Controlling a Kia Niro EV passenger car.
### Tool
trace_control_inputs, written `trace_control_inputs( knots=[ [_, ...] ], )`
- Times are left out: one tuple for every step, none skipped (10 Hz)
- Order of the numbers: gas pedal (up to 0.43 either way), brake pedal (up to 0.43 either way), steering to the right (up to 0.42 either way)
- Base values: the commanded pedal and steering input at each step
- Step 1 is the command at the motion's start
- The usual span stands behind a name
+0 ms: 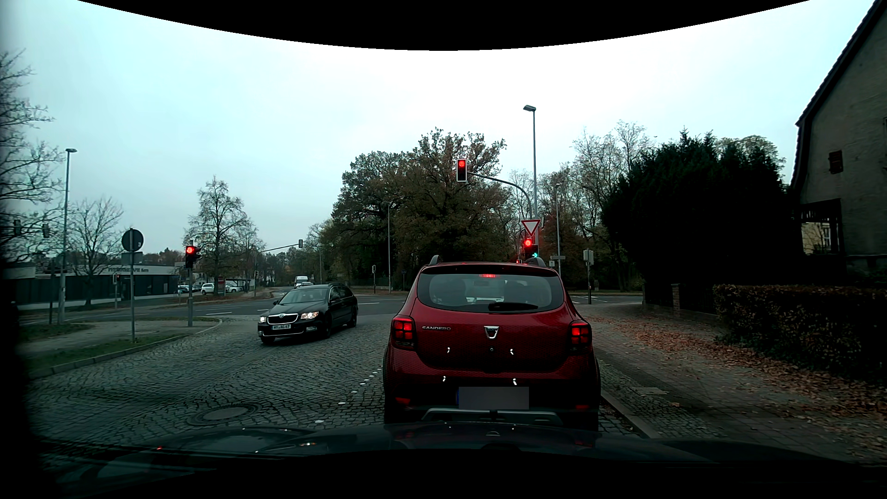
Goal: Follow the waypoints while adhering to traffic rules and regulations
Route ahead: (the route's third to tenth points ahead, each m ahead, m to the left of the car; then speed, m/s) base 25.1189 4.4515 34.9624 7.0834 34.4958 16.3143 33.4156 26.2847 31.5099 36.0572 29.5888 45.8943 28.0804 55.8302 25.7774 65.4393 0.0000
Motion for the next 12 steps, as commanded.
trace_control_inputs(
  knots=[
    [0.000,0.396,0.003],
    [0.000,0.396,0.003],
    [0.000,0.396,0.003],
    [0.000,0.390,0.003],
    [0.000,0.372,0.003],
    [0.000,0.329,0.002],
    [0.000,0.317,0.003],
    [0.000,0.280,0.003],
    [0.000,0.268,0.003],
    [0.000,0.268,0.003],
    [0.000,0.274,0.003],
    [0.000,0.280,0.003]
  ],
)
